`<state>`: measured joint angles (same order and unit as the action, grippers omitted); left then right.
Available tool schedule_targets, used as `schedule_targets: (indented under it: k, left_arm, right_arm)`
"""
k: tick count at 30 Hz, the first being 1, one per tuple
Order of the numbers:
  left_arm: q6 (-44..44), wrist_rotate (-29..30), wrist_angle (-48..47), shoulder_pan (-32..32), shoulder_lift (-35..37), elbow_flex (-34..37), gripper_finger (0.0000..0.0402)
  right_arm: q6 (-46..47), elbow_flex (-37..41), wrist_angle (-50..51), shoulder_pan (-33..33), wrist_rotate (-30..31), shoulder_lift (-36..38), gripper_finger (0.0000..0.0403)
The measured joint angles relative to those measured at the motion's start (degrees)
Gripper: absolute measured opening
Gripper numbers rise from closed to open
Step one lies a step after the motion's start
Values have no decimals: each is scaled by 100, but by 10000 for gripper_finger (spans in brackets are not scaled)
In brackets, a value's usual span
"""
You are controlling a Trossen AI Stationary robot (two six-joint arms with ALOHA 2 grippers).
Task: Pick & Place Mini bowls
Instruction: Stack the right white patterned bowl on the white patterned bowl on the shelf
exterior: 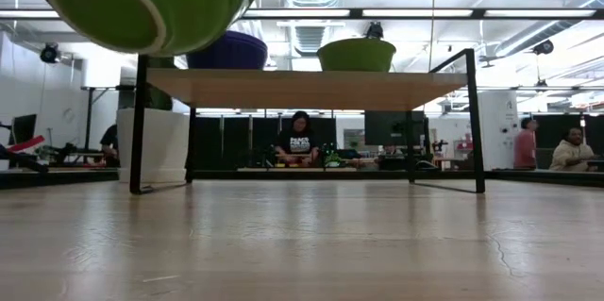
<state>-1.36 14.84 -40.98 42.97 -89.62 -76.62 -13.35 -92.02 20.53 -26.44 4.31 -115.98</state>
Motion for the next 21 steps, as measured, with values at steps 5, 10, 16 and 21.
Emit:
schedule_targets:
  k: [5, 10, 16, 21]
  left_arm:
    - [-7, 49, -3, -18, -11, 33, 0]
    - [-47, 203, -10, -49, -15, 38, 0]
    - [373, 542, -6, -66, -24, 46, 6]
    - [926, 882, 62, -75, -24, 64, 54]
  right_arm:
    - [-75, 0, 30, -7, -100, -2, 66]
    - [-210, 2, 52, -29, -286, -11, 17]
    - [-111, -87, 404, -9, -162, 26, 13]
    - [32, -378, 981, 11, 52, 63, 12]
